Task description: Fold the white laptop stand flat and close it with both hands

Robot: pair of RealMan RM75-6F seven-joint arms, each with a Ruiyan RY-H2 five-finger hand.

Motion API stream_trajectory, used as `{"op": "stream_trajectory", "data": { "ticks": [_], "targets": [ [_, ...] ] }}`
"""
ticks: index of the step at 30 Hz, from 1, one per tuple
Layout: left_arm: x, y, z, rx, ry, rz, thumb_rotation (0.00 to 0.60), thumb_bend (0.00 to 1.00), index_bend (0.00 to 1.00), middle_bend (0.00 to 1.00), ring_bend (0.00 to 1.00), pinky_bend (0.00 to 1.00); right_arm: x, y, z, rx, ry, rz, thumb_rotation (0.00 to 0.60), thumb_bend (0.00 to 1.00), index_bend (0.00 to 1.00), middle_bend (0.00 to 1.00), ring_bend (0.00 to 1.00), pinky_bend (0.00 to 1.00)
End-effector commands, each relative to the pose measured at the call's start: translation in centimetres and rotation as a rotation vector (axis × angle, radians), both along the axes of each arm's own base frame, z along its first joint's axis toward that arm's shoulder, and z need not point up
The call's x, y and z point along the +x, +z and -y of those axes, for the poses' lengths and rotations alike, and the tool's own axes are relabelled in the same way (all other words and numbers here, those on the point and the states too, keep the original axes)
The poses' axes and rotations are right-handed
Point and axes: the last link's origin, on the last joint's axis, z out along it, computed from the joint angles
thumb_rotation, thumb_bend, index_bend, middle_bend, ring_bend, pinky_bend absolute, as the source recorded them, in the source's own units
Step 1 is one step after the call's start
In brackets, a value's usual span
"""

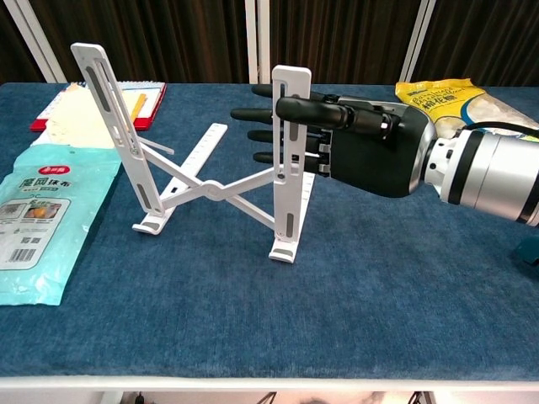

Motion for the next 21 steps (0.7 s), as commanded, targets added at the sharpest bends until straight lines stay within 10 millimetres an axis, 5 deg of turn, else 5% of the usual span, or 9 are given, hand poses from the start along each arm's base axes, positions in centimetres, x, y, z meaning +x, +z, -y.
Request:
{"op": "stream_trajectory", "data": {
  "ticks": [1, 6, 14, 21],
  "targets": [
    [0.2, -0.5, -1.8, -0.029, 0.009, 0.058, 0.6, 0.01, 0.27, 0.19, 0.13, 0.17, 0.1, 0.9, -0.2, -0.011, 0.013, 0.002, 0.6, 0.18, 0.0, 0.17, 0.03, 0.07],
    [2.6, -1.8, -4.3, -0.141, -0.054, 0.302, 0.6, 0.02, 0.24, 0.15, 0.12, 0.17, -0.1, 3.6, -0.5, -0.087, 0.057, -0.01, 0.6, 0.18, 0.0, 0.17, 0.03, 0.07],
    [5.2, -4.9, -6.0, -0.323, -0.16, 0.365, 0.6, 0.02, 0.23, 0.14, 0.12, 0.17, -2.6, 9.0, -0.9, -0.247, 0.062, -0.101, 0.6, 0.18, 0.0, 0.17, 0.03, 0.07],
    [6.3, -6.8, -6.1, -0.409, -0.179, 0.433, 0.6, 0.02, 0.22, 0.14, 0.12, 0.17, -3.7, 10.3, -1.6, -0.26, 0.035, -0.117, 0.6, 0.18, 0.0, 0.17, 0.03, 0.07]
  ]
}}
